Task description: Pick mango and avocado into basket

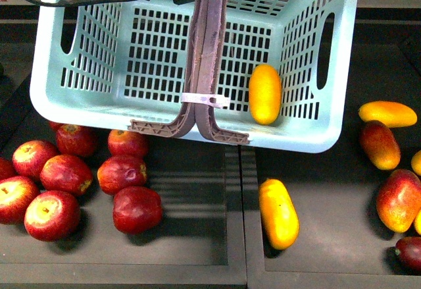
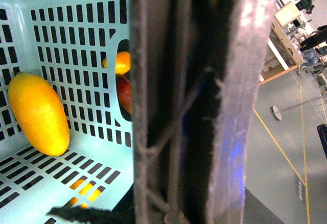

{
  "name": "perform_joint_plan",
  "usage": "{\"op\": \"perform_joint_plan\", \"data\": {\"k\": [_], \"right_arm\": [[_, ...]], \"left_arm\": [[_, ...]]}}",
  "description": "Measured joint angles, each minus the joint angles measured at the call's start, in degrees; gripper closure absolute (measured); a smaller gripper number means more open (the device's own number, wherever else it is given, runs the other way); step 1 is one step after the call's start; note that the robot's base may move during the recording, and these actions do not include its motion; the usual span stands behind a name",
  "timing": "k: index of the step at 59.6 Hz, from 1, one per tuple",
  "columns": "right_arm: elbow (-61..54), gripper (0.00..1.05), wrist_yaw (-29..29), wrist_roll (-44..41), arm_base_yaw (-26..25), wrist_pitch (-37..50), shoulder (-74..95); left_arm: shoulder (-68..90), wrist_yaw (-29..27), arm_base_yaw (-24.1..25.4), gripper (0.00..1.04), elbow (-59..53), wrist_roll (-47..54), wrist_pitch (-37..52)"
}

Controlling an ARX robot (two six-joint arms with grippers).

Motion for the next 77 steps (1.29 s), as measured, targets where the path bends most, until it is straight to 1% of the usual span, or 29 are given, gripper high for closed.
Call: {"op": "perform_joint_plan", "data": {"k": [8, 12, 37, 67, 71, 77], "right_arm": [[-1.03, 1.03, 0.00, 0.00, 0.00, -2.51, -3.48], [-2.19, 1.03, -0.07, -0.02, 0.00, -1.14, -4.20], [-2.21, 1.03, -0.11, -0.02, 0.00, -11.52, -15.28], [-2.21, 1.03, -0.11, -0.02, 0.00, -19.58, -23.34], [-2.19, 1.03, 0.04, -0.04, 0.00, -28.33, -30.21], [-2.19, 1.03, 0.02, -0.02, 0.00, -29.64, -33.03]], "left_arm": [[0.00, -0.15, 0.00, 0.90, 0.00, 0.00, 0.00], [0.00, -0.15, 0.00, 0.90, 0.00, 0.00, 0.00], [0.00, 0.00, 0.00, 0.90, 0.00, -0.02, 0.00], [0.00, 0.00, 0.00, 0.90, 0.00, 0.00, 0.00], [0.00, -0.02, 0.00, 0.90, 0.00, 0.02, 0.00], [0.00, -0.11, 0.04, 0.90, 0.00, 0.02, 0.00]]}}
